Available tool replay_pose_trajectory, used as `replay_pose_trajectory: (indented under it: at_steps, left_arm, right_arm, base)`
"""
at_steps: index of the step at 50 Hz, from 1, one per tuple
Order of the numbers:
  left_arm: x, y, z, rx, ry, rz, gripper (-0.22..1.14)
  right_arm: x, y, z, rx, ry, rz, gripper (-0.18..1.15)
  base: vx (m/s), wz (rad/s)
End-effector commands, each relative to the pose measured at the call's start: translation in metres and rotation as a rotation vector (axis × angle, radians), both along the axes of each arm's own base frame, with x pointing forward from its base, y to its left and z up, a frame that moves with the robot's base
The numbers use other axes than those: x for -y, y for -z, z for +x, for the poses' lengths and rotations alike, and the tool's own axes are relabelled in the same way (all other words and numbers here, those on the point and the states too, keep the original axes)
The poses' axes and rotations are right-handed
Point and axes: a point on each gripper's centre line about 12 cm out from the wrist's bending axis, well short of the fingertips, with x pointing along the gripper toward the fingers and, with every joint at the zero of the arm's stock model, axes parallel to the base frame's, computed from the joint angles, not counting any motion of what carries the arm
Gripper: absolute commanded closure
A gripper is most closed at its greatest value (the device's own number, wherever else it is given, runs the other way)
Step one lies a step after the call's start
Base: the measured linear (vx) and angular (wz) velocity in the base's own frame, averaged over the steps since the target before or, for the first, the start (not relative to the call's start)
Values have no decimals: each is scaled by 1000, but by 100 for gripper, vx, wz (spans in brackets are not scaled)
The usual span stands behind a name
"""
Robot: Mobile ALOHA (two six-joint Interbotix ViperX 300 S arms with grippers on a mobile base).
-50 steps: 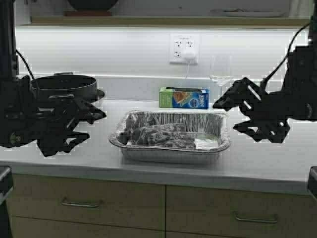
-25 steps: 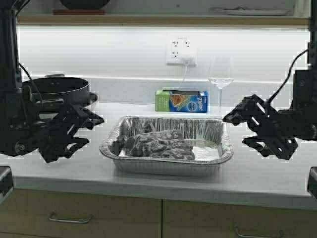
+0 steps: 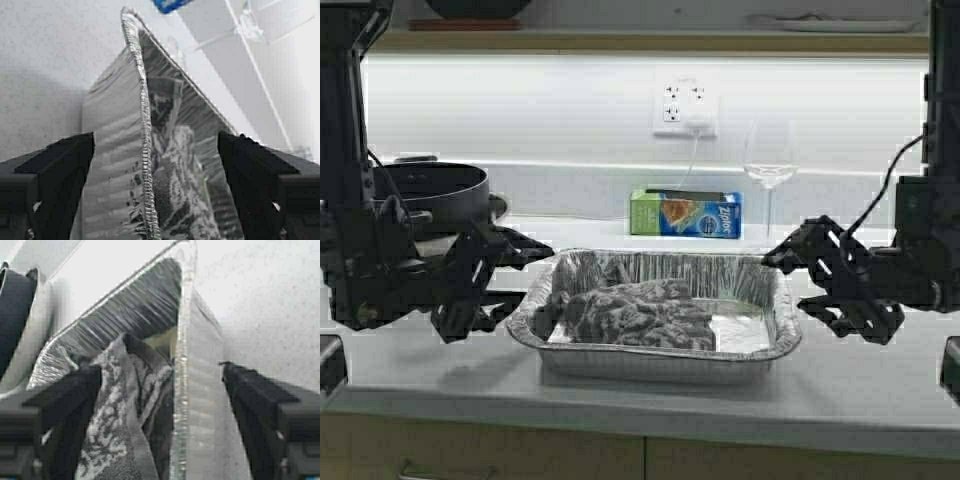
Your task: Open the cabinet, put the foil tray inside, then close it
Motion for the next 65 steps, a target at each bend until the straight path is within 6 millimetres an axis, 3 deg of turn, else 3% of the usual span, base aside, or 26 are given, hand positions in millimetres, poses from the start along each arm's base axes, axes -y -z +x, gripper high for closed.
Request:
replay_pose_trajectory:
  at_steps: [1, 14, 21, 26, 29, 31, 34, 36, 43, 56, 65]
  left_arm:
    - [5, 0, 1, 6, 39, -24, -11]
    - [9, 4, -1, 6, 84, -67, -7]
    - [10, 4, -1, 8, 91, -70, 4]
    - [10, 4, -3, 5, 94, -70, 30]
    - [9, 4, -4, 1, 93, -67, 54]
    - [9, 3, -4, 3, 93, -67, 77]
    - [9, 0, -6, -1, 92, -68, 98]
    - [9, -2, -8, -5, 94, -71, 102]
    - [8, -21, -15, -32, 96, -102, 85]
    - [7, -74, -32, -22, 102, -126, 88]
    - [4, -112, -43, -21, 98, -55, 88]
  right_arm:
    - [-6, 2, 2, 35, -35, 63, -5]
    - [-9, 6, -2, 61, -55, 133, 3]
    - [-14, 11, 2, 58, -88, 168, 36]
    - [-14, 12, 1, 60, -83, 197, 74]
    - [-14, 10, 1, 82, -84, 202, 94]
    - [-14, 9, 0, 79, -80, 219, 100]
    - [-14, 6, -1, 80, -84, 225, 97]
    - [-15, 5, -1, 77, -89, 231, 91]
    - [-19, -8, -12, 48, -140, 271, 88]
    - [-15, -58, -35, 68, -147, 286, 89]
    - [-12, -92, -47, 99, -154, 323, 89]
  base:
    - [6, -1]
    - [3, -1]
    - [0, -1]
    - [0, 0]
    - [-1, 0]
    - [-1, 0]
    - [-1, 1]
    - [-1, 0]
    - [0, 0]
    - [0, 0]
    - [0, 0]
